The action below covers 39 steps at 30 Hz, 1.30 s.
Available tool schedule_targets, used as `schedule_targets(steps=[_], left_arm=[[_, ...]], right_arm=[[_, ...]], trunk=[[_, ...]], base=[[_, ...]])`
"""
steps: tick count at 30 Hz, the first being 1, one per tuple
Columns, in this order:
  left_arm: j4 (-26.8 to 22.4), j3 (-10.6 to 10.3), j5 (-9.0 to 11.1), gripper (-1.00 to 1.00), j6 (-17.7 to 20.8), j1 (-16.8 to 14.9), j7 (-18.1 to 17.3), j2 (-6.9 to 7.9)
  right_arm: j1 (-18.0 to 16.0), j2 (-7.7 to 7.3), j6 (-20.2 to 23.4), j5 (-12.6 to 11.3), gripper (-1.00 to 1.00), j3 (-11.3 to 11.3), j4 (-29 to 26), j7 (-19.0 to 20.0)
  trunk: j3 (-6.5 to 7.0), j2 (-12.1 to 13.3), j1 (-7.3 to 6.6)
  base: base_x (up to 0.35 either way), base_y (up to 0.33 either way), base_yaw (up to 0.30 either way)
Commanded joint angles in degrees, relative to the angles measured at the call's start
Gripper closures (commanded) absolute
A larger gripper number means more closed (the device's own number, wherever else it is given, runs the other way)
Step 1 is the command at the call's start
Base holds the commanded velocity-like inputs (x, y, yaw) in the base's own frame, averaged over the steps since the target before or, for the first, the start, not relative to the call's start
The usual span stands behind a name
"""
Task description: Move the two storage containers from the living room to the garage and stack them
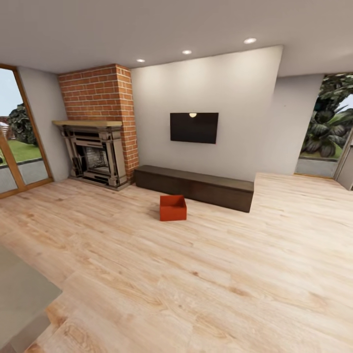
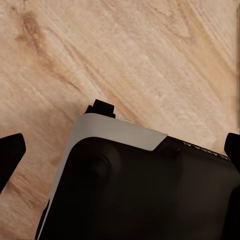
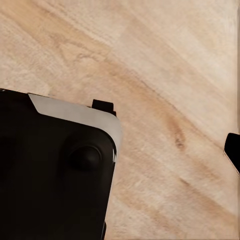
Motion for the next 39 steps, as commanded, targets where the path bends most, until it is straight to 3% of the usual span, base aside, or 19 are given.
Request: schedule_targets(steps=[1,39], left_arm=[[-0.1,0.2,0.1,-1.00,0.1,0.0,0.1,0.00],[-0.1,0.2,0.1,-1.00,-0.6,0.0,0.1,0.00]], right_arm=[[-0.1,0.01,-0.2,0.6,-1.00,0.2,0.2,-0.3],[0.0,0.01,-0.2,0.5,-1.00,0.2,0.2,-0.3]], trunk=[[-0.07,0.0,0.04],[-0.07,0.0,0.04]], base=[[0.331,0.000,0.000],[0.331,0.000,0.000]])
